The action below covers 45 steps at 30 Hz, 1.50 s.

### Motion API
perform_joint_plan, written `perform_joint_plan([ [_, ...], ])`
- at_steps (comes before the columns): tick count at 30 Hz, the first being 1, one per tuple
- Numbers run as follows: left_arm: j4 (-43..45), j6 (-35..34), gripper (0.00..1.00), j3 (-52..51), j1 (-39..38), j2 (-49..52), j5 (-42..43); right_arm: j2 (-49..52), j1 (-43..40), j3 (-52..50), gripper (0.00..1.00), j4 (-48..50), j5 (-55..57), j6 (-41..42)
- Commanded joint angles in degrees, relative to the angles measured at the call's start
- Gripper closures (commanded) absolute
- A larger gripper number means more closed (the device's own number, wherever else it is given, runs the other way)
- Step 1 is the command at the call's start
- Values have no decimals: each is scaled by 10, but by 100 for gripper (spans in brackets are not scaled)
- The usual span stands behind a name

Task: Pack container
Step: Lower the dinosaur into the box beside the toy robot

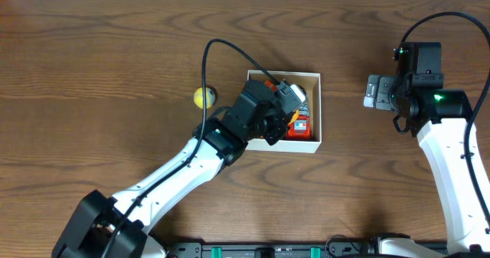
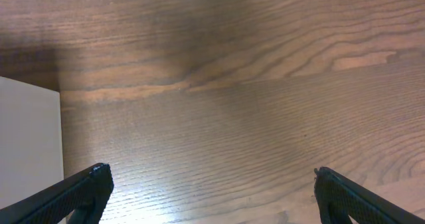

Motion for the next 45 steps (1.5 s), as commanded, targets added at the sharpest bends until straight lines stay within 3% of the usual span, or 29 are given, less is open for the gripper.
perform_joint_plan([
  [1, 5, -5, 52, 1, -1, 6, -12, -1, -5, 6, 1, 0, 4, 10],
  [8, 7, -3, 43, 1, -1, 20, -29, -1, -5, 6, 1, 0, 4, 10],
  [23, 28, 1, 41, 1, 0, 64, -62, -1, -5, 6, 1, 0, 4, 10],
  [26, 27, 1, 43, 1, 1, 63, -72, -1, -5, 6, 1, 0, 4, 10],
  [31, 15, 1, 62, 1, 2, 64, -72, -1, -5, 6, 1, 0, 4, 10],
  [45, -47, 27, 63, 0, 2, 64, -119, -1, -5, 6, 1, 0, 4, 10],
])
